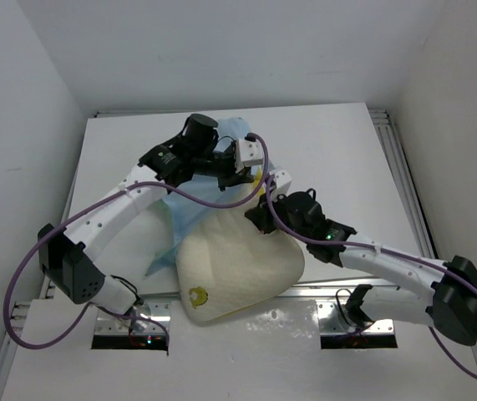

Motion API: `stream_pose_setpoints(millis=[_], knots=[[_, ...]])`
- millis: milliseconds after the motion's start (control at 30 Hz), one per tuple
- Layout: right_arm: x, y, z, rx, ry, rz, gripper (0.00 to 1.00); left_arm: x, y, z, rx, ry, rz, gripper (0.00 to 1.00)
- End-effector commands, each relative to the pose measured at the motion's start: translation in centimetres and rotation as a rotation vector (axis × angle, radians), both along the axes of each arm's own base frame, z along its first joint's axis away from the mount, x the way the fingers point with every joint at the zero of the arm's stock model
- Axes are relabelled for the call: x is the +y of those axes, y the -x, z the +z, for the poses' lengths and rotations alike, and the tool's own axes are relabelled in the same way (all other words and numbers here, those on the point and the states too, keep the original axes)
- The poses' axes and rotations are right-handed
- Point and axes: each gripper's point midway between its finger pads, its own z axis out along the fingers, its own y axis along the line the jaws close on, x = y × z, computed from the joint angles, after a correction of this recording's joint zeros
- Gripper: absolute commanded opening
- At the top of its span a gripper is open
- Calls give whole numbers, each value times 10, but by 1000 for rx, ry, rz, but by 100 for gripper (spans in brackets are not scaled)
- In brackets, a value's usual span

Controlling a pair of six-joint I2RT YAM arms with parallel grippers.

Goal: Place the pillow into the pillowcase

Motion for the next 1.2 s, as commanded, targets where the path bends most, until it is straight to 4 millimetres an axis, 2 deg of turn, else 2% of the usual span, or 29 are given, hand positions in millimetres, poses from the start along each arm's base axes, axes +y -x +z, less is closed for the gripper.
stream_pose_setpoints(millis=[0,100,200,300,333,367,400,467,567,633,767,867,900,933,967,1033,1167], knots=[[11,-5,51,-70,-258,21,0,-15,49,46,-31,139,-238,0],[9,-3,45,-52,-235,22,0,-12,36,42,-69,116,-181,0],[11,3,41,-28,-250,45,0,-12,33,47,-99,127,-191,0],[11,5,46,-37,-264,53,0,-12,22,45,-102,122,-140,0],[13,5,54,-51,-261,63,0,-13,15,44,-77,125,-88,0],[11,8,43,-34,-202,74,0,-14,0,42,-95,126,-39,0],[15,9,46,-42,-171,72,0,-10,-17,38,-96,108,61,0],[14,15,33,-42,-86,86,0,-12,-42,36,-116,114,160,0],[20,23,28,-30,-90,117,0,-21,-60,43,-82,138,229,0],[21,25,23,-20,-77,120,0,-30,-60,38,-36,145,227,0],[18,28,7,13,-33,111,0,-32,-68,24,-28,131,281,0],[5,24,-17,55,23,42,0,-34,-70,5,-24,93,275,0],[-3,23,-33,78,53,10,0,-35,-70,-2,-19,79,273,0],[-8,20,-46,102,76,-33,0,-36,-67,-19,1,55,268,0],[-13,18,-55,110,98,-64,0,-36,-65,-28,16,46,269,0],[-13,20,-63,153,93,-75,0,-36,-55,-48,65,27,251,0],[-6,27,-65,200,-3,-82,0,-40,-28,-61,136,32,171,0]])
